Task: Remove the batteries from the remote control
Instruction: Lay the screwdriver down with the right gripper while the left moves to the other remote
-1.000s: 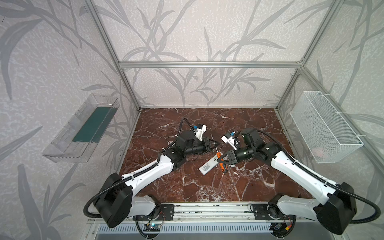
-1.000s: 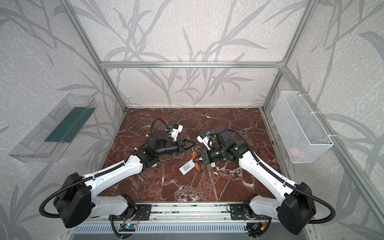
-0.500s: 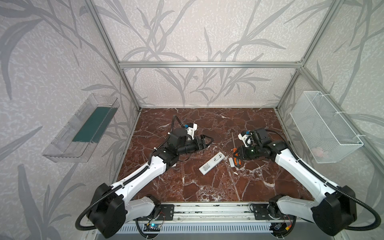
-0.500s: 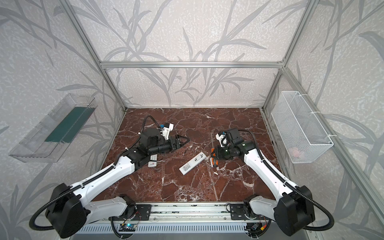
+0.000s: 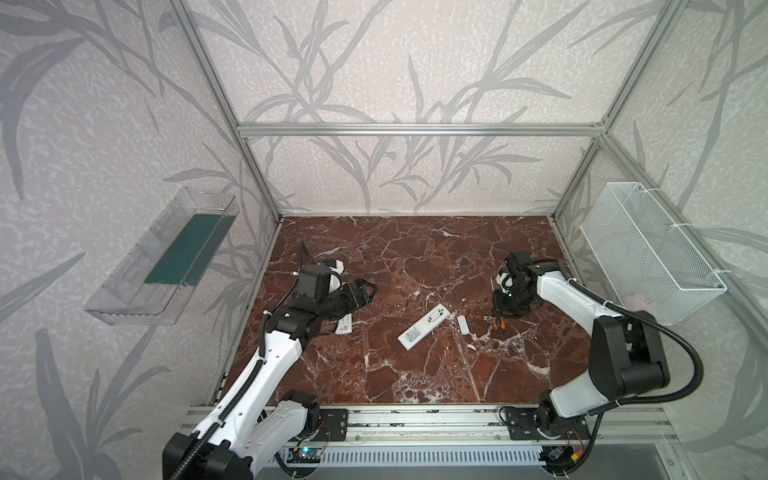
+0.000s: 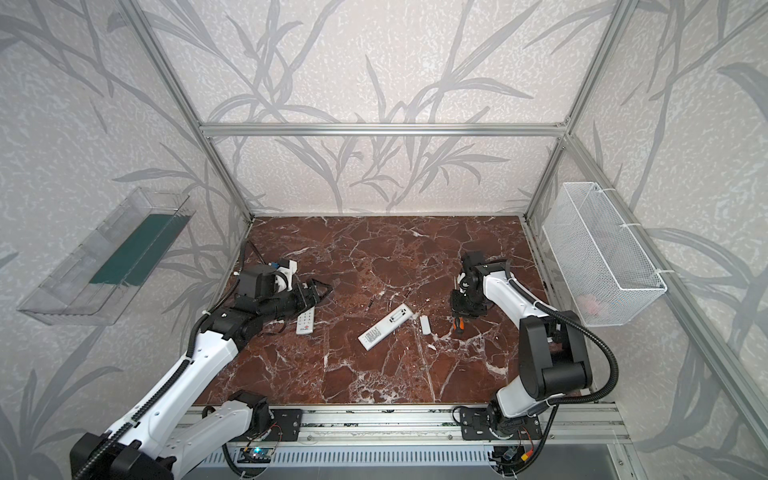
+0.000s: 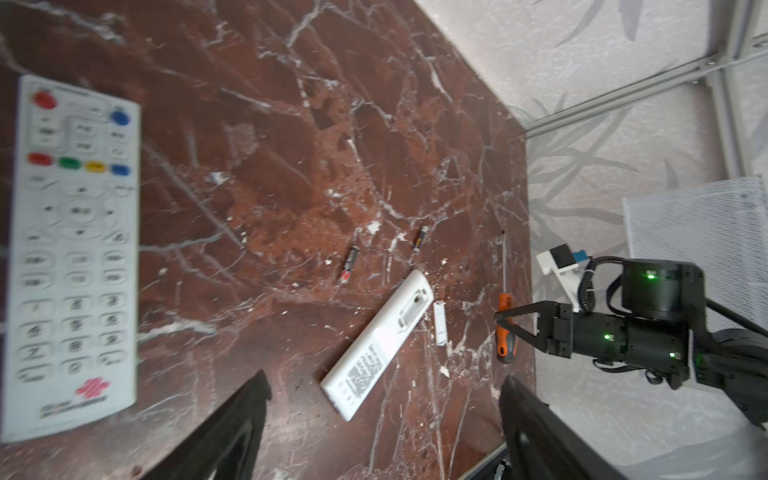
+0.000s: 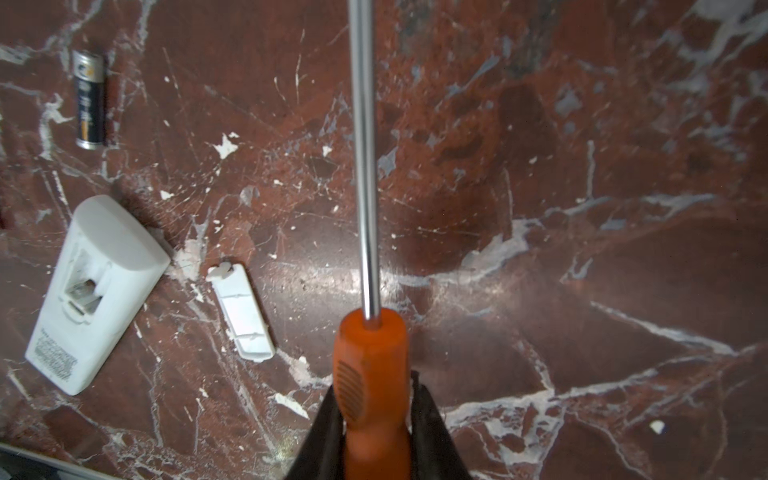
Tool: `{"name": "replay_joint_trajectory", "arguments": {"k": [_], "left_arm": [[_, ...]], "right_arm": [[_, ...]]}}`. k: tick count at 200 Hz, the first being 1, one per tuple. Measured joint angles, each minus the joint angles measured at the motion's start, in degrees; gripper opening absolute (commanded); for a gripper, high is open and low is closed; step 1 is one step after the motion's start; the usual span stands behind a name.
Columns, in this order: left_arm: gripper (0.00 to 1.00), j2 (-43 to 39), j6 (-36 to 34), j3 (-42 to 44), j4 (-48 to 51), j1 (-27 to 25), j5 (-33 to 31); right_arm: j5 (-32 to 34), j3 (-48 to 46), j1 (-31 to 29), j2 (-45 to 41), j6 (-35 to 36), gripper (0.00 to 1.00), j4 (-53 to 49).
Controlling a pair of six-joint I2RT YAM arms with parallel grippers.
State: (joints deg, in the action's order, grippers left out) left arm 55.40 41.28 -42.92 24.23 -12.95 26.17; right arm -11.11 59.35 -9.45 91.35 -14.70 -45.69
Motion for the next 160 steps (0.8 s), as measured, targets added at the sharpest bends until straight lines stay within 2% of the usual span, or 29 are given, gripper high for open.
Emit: {"name": "replay_joint_trajectory", "arguments": {"k": [41,99,160], "left_arm": [[0.89,0.20,-2.80,0.35,5.20,2.32,-2.56],[0.88,6.32,-8.50,-0.59,10.86,3.32,-11.30],[0.88,13.88,-12.26,-4.68,13.81,3.32,-19.02]], "right_arm": [[1.64,1.05,0.15,4.63,0.83,0.01,0.15],[2.01,1.05,0.28,5.92,0.85,0.24,0.31],[2.14,1.05,0.31,5.79,0.87,0.60,0.39]]}}
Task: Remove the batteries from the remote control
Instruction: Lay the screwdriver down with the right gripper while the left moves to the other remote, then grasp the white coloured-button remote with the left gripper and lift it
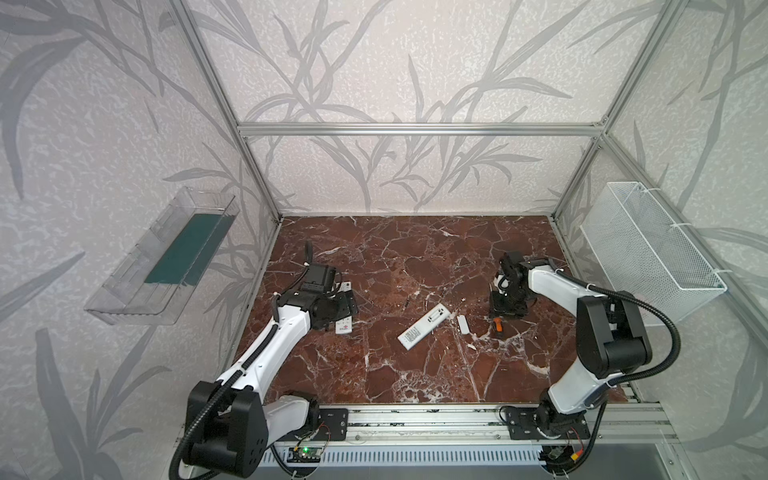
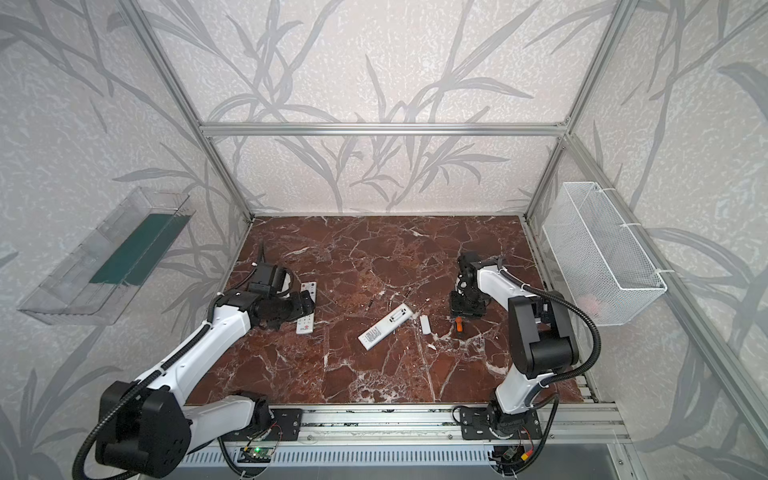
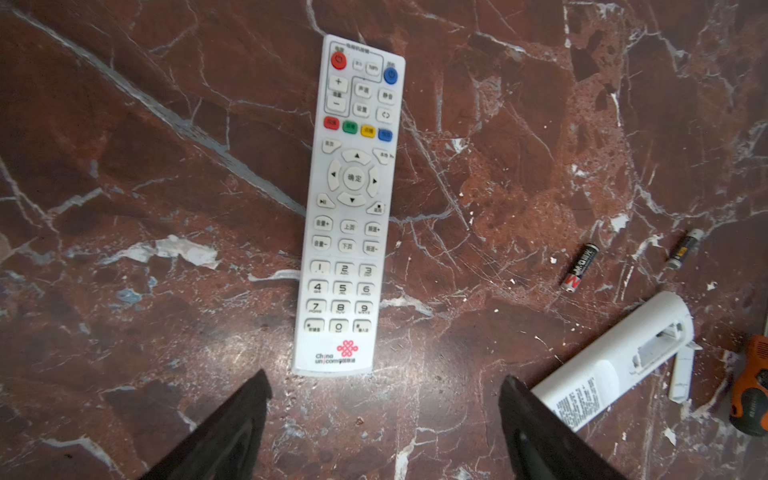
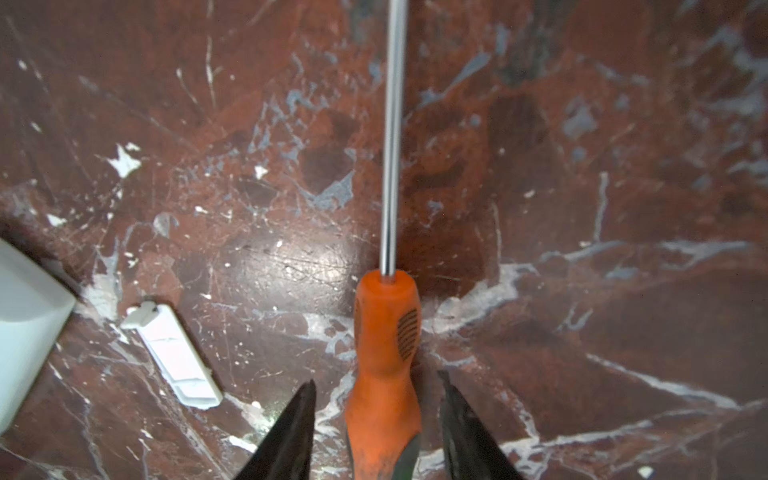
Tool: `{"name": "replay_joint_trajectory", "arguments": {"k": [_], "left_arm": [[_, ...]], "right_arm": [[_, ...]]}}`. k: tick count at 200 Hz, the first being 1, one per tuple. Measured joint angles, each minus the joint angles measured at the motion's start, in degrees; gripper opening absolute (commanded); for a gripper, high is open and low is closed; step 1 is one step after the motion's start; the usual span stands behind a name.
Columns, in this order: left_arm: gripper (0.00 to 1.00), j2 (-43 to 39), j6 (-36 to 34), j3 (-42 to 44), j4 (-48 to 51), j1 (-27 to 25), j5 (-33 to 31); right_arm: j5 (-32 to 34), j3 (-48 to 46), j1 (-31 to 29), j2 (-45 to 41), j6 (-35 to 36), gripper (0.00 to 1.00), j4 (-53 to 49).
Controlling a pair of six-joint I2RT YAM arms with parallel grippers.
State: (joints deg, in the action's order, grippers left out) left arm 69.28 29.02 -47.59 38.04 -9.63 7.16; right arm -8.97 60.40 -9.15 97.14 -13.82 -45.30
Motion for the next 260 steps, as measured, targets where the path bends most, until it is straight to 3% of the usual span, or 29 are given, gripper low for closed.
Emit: {"name": "replay_joint_trajectory", "arguments": {"k": [37,113,189,260], "left_arm": [[0.87,5.55,-1.38,-3.98,0.68,0.00,-2.75],[0.80,25.07,-4.39,-14.71,1.09,0.00,-4.63],[0.74,36.46,-7.63,-22.01,1.42,0.02,-8.28],[0.35,41.94,-10.10,-26.93,1.84,0.44,-9.20]], "right_arm": [[-0.07,0.00,0.00,-3.85,-0.09,0.65,0.00],[-4.37,-1.53,-3.98,-22.97,-1.38,0.66,1.53],[-7.34,-5.38,-10.73,-27.45,-3.52,0.66,1.27],[-7.56,-6.80,-11.28,-29.09,-4.02,0.66,0.74]]}}
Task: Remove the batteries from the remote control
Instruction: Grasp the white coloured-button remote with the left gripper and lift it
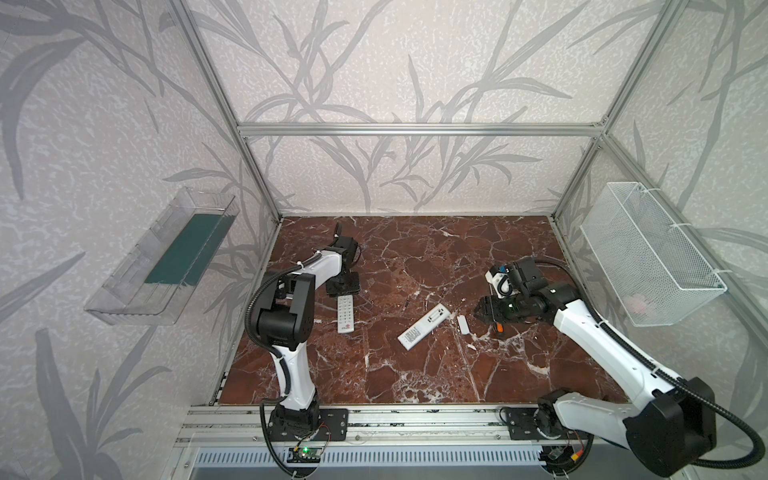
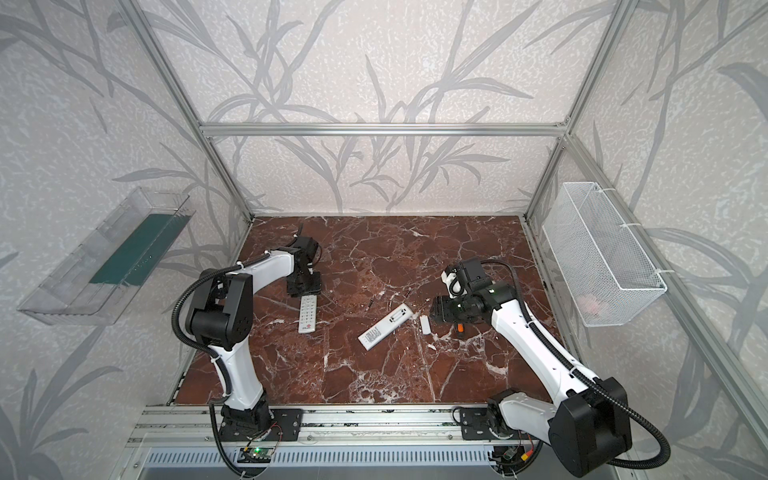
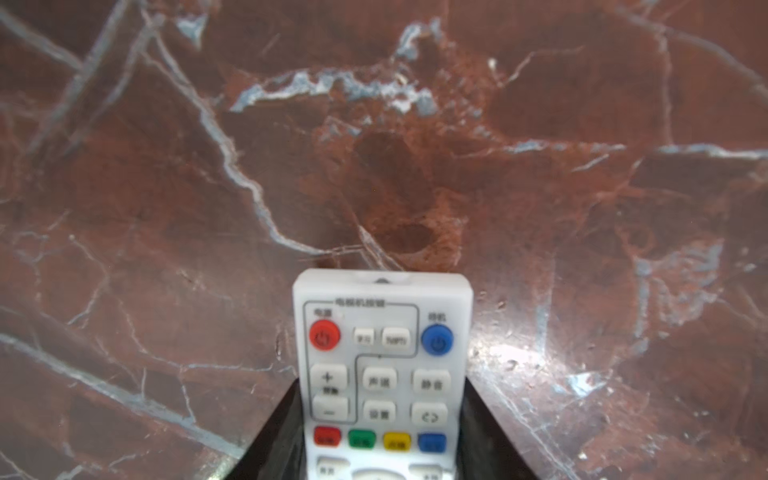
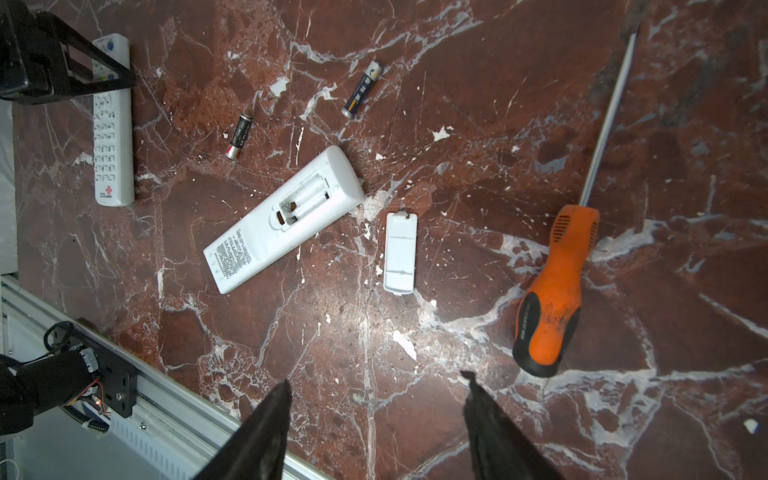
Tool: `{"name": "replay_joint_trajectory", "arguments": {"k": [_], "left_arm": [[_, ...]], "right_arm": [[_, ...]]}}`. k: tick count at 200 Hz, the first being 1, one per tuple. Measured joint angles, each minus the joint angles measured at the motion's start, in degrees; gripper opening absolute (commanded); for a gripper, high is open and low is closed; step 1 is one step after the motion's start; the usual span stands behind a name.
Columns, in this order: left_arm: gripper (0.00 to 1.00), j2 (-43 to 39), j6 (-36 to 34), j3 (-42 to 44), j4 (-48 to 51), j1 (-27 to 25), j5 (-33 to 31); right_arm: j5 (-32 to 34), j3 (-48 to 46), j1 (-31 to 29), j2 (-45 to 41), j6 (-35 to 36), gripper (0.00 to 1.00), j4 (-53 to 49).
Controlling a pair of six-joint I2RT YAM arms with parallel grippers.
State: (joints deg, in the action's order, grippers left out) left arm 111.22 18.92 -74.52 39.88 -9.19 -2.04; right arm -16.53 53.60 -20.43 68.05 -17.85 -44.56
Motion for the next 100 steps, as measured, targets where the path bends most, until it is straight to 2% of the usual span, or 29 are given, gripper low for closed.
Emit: {"name": "replay_joint_trajectory", "arguments": {"k": [32,56,78,100], "left_arm": [[0.29,0.04,0.02,-0.15,0.22,0.24,0.66],[0.27,-1.22,0.17,0.24,0.46,0.28,3.67],[0.26,-7.45,0.55,2.03,-0.07,0.50,11.58],[0.26,-18.88,2.21,4.09,-4.83,0.61,23.80]], "right_arm": [[-0.55,-0.22,-0.07,-0.28,-0.33,0.67,-0.09],[-5.05,-0.37,-0.07,-0.52,-0.59,0.71,1.55],[-13.73,-0.48,-0.11,-0.72,-1.18,0.81,5.51],[-23.82,-0.48,-0.35,-0.72,-2.60,0.89,11.58]]}}
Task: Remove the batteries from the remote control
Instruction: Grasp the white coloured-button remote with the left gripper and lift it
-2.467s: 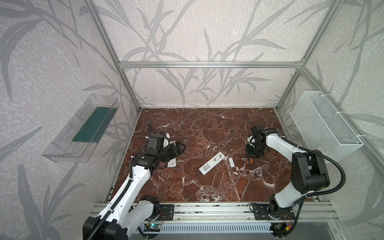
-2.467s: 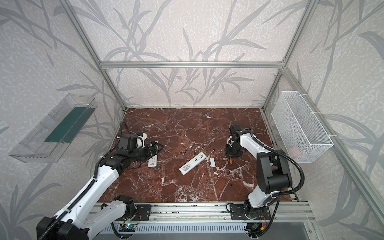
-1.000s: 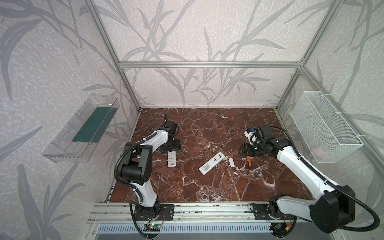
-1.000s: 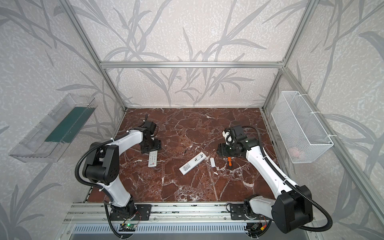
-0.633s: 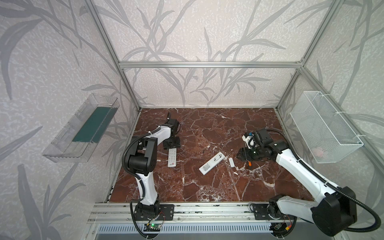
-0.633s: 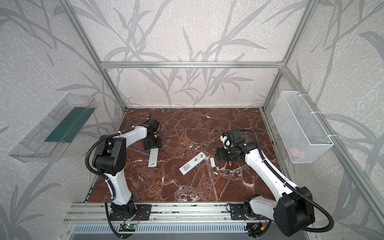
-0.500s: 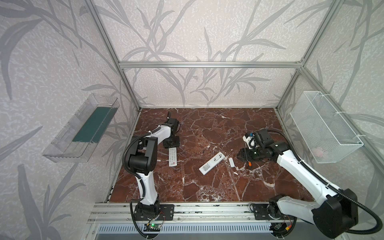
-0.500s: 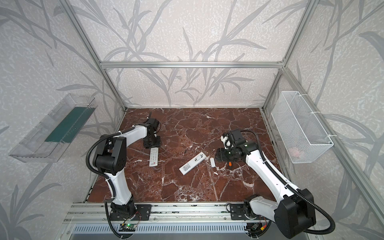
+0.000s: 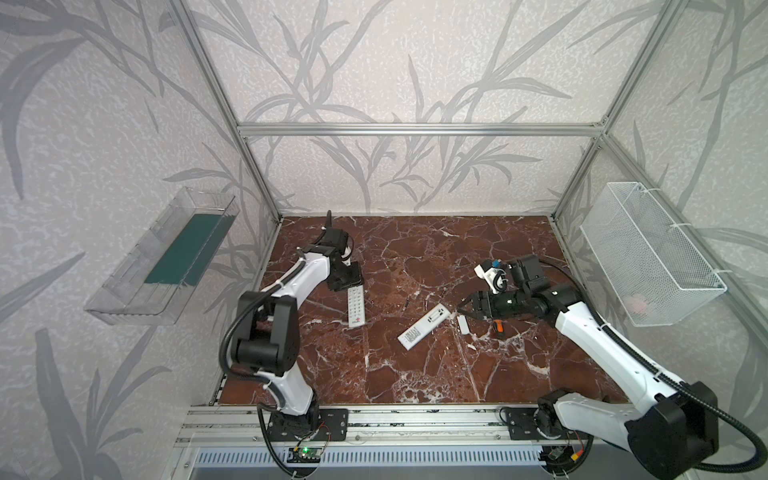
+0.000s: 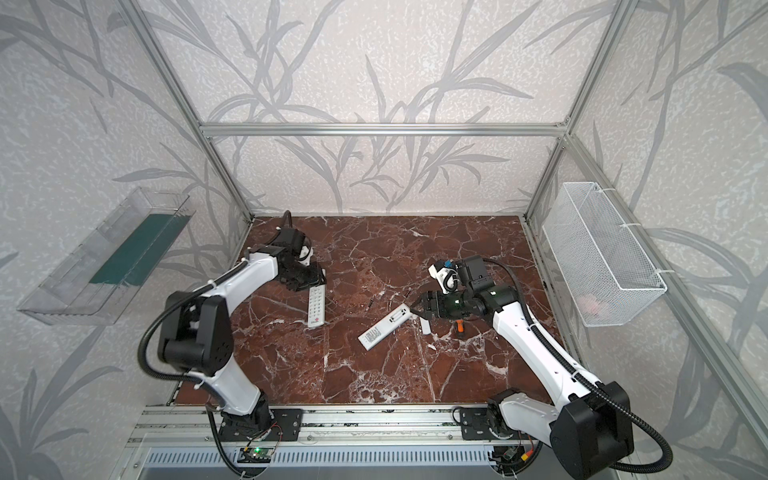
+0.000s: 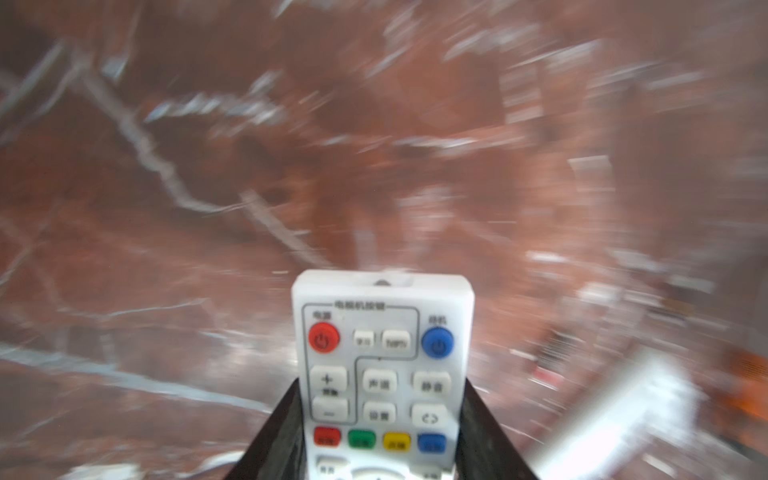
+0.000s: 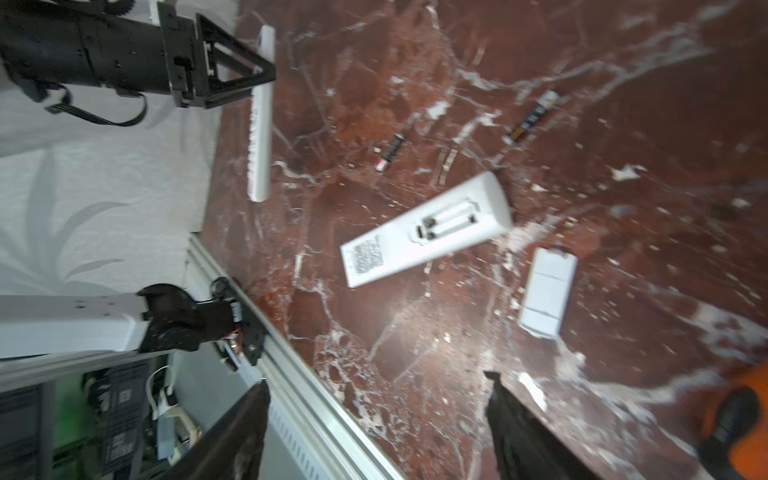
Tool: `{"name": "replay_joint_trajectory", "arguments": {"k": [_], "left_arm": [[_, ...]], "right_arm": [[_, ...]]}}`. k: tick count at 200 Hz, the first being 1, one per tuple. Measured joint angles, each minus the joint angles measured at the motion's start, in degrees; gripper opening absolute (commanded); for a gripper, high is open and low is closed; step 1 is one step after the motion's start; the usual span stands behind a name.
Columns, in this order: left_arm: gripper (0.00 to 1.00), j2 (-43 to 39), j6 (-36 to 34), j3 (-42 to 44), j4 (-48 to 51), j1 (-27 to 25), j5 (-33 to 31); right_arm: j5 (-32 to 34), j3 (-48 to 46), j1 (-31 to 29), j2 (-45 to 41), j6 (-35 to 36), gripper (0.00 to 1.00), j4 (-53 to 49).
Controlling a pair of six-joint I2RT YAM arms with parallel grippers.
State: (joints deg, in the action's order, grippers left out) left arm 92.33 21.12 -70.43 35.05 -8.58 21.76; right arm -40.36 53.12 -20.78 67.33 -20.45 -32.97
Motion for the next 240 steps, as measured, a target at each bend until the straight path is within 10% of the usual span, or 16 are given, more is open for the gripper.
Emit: {"name": "replay_joint_trajectory", "arguments": {"k": [56,126,240], "left_arm": [[0.25,-17.79,22.62,12.83,-41.44,-1.40,29.49],[0.24,-12.72,55.19,17.27,-88.48,-10.40,40.94],[0.24,-13.84,55.89,19.21,-92.61,-15.02,42.07]], "right_arm": [[-15.65,0.59,-2.54,-1.99,-5.11,0.96,14.47],[-20.00,8.26,-8.66,-1.40,-7.45,0.98,21.14],[-19.32,14.78,-15.65,8.15,-8.48,0.75,22.58]]}}
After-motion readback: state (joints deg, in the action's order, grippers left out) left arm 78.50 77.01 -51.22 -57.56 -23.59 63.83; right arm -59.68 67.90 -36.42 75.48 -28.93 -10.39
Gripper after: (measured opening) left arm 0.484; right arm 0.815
